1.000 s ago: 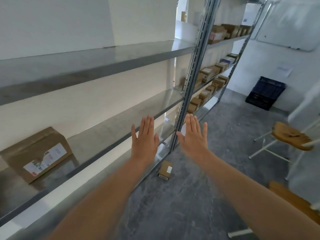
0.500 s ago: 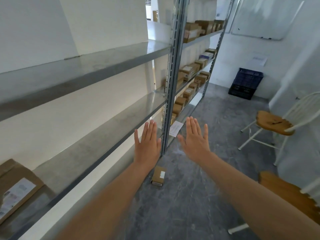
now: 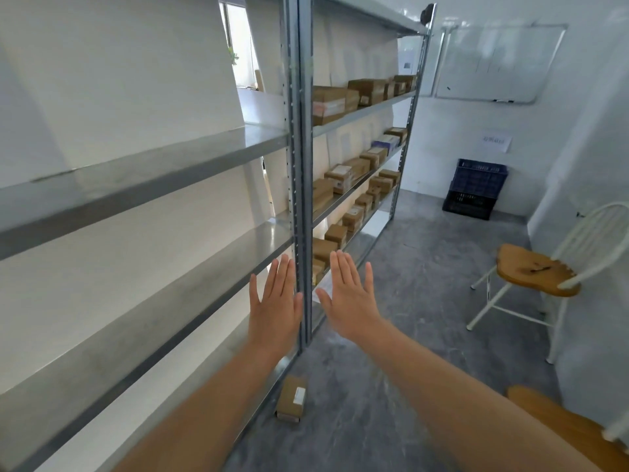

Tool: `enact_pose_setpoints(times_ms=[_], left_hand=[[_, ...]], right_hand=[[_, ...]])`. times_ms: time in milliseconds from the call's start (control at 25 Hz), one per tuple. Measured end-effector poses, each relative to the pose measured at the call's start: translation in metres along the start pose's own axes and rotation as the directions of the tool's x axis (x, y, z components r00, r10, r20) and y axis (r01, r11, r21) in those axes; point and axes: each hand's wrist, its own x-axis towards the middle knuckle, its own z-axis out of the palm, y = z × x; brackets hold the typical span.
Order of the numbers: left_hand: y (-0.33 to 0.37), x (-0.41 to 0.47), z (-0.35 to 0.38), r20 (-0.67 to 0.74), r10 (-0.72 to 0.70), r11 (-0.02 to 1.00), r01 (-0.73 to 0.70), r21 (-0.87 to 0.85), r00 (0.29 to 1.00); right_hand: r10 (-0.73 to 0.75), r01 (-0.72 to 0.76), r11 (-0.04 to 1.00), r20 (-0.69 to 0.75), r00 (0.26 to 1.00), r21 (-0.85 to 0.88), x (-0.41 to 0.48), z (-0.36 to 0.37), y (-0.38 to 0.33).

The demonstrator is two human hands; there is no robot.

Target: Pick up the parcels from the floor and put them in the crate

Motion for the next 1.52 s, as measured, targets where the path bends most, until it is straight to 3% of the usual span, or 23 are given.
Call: enact_pose_setpoints(times_ms=[360, 680, 800, 960, 1240, 1400, 1520], left_hand=[[0.072, 0.032, 0.043, 0.048, 0.02, 0.999, -0.022, 0.024, 0.999], [0.045, 0.089, 0.096, 0.064, 0.009, 0.996, -0.004, -0.09, 0.998], [0.024, 0.122, 0.112, 0.035, -0.054, 0.986, 0.059, -0.153, 0.998], [-0.022, 0.159, 0.126, 0.055, -0.147, 0.981, 0.153, -0.117, 0.988], [-0.1, 0.173, 0.157, 0.129, -0.452, 0.884, 0.462, -0.066, 0.883], [-0.121, 0.163, 0.169, 0.154, -0.564, 0.818, 0.575, -0.032, 0.811], [-0.13, 0.153, 0.181, 0.162, -0.628, 0.77, 0.638, -0.015, 0.761]], right_hand=[[0.006, -0.007, 1.0, 0.046, 0.999, 0.005, 0.027, 0.031, 0.084], [-0.092, 0.098, 0.995, 0.192, 0.977, -0.019, 0.084, 0.081, 0.078], [-0.15, 0.161, 0.986, 0.182, 0.972, -0.047, 0.132, 0.088, 0.06], [-0.22, 0.227, 0.974, 0.181, 0.958, -0.015, 0.199, 0.098, 0.021], [-0.338, 0.347, 0.938, 0.273, 0.901, 0.016, 0.275, 0.131, -0.032], [-0.441, 0.445, 0.892, 0.379, 0.814, 0.082, 0.292, 0.151, -0.051], [-0.571, 0.557, 0.807, 0.507, 0.646, 0.198, 0.3, 0.169, -0.062]])
